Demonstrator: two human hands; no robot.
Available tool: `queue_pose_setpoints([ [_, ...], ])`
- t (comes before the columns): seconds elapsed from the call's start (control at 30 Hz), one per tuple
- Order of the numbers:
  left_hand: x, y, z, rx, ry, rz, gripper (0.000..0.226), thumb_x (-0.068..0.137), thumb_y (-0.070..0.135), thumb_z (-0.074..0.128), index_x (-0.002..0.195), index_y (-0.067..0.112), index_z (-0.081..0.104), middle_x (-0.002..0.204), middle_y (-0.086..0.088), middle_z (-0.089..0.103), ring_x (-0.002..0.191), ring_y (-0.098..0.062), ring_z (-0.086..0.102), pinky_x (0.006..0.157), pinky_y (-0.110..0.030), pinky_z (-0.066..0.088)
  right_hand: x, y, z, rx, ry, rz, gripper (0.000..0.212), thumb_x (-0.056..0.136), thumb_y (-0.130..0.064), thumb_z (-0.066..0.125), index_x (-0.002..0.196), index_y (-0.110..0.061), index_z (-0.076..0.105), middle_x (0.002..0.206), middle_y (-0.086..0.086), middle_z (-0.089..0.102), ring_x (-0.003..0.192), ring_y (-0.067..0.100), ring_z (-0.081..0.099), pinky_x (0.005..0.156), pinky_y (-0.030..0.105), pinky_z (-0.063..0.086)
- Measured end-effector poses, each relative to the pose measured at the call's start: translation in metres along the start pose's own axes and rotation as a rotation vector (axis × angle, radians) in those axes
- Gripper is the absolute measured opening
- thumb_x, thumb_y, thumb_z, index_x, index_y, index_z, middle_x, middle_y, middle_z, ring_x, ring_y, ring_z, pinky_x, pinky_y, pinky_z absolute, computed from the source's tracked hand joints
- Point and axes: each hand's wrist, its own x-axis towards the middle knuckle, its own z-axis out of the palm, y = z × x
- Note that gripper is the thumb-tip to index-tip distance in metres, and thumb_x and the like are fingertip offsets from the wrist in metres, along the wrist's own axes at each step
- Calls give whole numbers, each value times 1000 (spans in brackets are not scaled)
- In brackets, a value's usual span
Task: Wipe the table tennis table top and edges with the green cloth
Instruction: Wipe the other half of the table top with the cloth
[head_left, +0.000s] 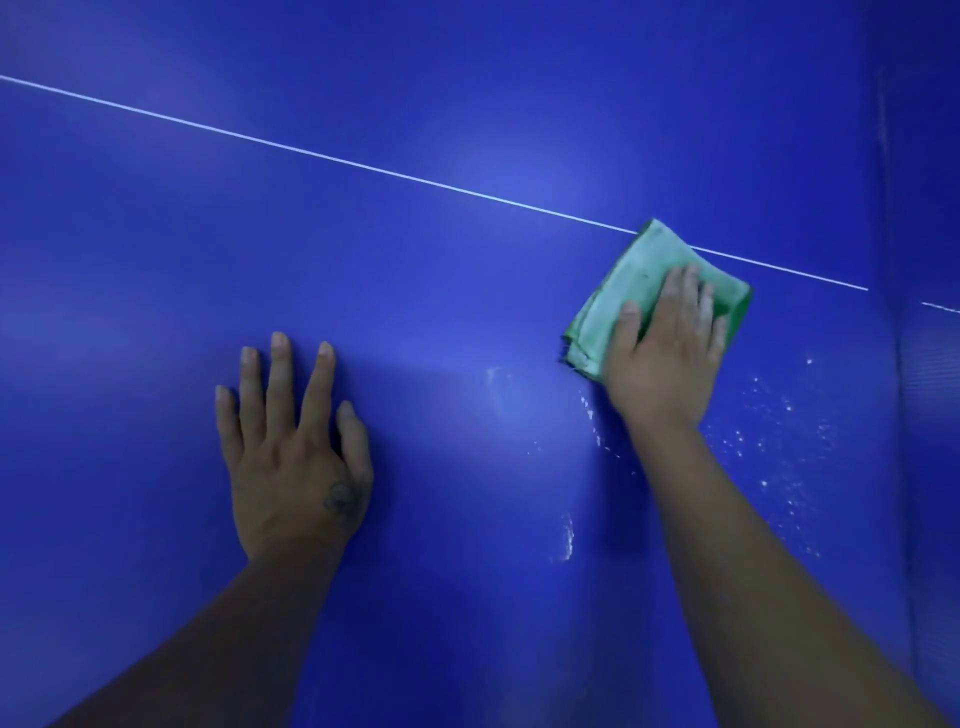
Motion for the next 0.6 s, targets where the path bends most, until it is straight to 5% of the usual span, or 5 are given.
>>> queue_pose_setpoints([
  [0.13,-1,0,1,-4,9,14,56,109,32,45,163,17,49,175,-13,32,165,-35,22,133,-60,15,-22,-49,10,-13,38,64,74,110,-46,27,173,-8,17,182,6,11,169,27,9,136,51,2],
  [0.3,-1,-1,2,2,10,18,56,108,29,45,162,16,49,174,-15,34,164,-38,24,133,-61,15,-80,-114,21,33,56,-264,72,112,-48,32,172,-9,25,181,7,19,168,27,15,136,49,6],
  [0.47,-2,1,0,-15,13,18,54,108,26,45,161,15,51,173,-16,35,163,-39,25,132,-62,16,-107,-44,14,67,28,-443,71,111,-48,41,170,-11,31,179,3,25,167,23,19,137,46,10],
  [0.6,-3,-1,1,-11,22,19,53,109,25,46,161,15,51,173,-16,35,163,-39,26,132,-61,15,-111,39,0,26,11,-279,69,111,-45,40,171,-12,30,179,4,25,167,25,18,135,52,16],
])
